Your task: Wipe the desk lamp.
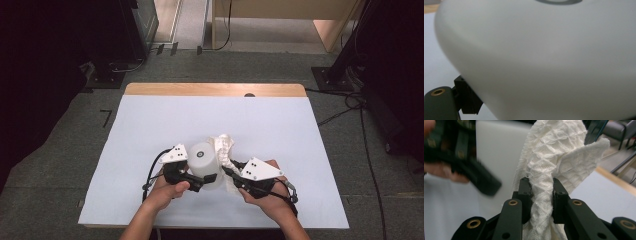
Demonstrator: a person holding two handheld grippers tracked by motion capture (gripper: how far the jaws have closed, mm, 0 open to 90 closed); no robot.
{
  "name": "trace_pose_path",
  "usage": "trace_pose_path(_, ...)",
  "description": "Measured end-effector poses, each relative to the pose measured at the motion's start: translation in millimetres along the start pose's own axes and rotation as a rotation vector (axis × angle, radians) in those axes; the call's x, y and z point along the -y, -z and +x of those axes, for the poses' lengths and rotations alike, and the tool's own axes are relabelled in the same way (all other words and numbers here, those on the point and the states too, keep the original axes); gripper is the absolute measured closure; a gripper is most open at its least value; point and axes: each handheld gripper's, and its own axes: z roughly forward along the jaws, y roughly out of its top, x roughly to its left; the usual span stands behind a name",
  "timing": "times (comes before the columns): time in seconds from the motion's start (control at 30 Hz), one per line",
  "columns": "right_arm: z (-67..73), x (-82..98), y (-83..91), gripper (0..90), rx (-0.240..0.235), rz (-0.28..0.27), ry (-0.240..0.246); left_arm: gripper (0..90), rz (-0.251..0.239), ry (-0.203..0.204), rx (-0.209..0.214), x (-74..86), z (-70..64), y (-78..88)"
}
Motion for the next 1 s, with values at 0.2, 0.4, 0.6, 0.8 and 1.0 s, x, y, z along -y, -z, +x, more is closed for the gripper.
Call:
trace_pose_path(0.2, -4.4, 3.2, -1.1, 74.7, -0.030, 0.038, -0.012, 8.0, -0.011, 0.009, -0.010, 0.1, 1.1, 0.3)
trace_pose_path(0.4, -2.9, 16.5, -18.6, 74.7, -0.095, 0.191, 0.015, 8.0, -0.069, 0.044, -0.015, -1.6, 9.9, 16.4)
trace_pose_path(0.6, -0.8, 6.3, -10.9, 74.7, -0.073, 0.117, 0.002, 7.9, -0.009, 0.000, -0.029, 2.0, 5.5, 6.8)
trace_pose_path(0.8, -2.9, -0.2, 1.0, 74.6, -0.022, 0.012, -0.002, 8.0, 0.018, -0.011, -0.017, 3.8, -0.9, -4.3)
trace_pose_path(1.0, -5.8, 14.3, -13.8, 74.4, -0.104, 0.160, -0.004, 8.0, -0.036, 0.020, -0.030, 1.2, 6.7, 8.0)
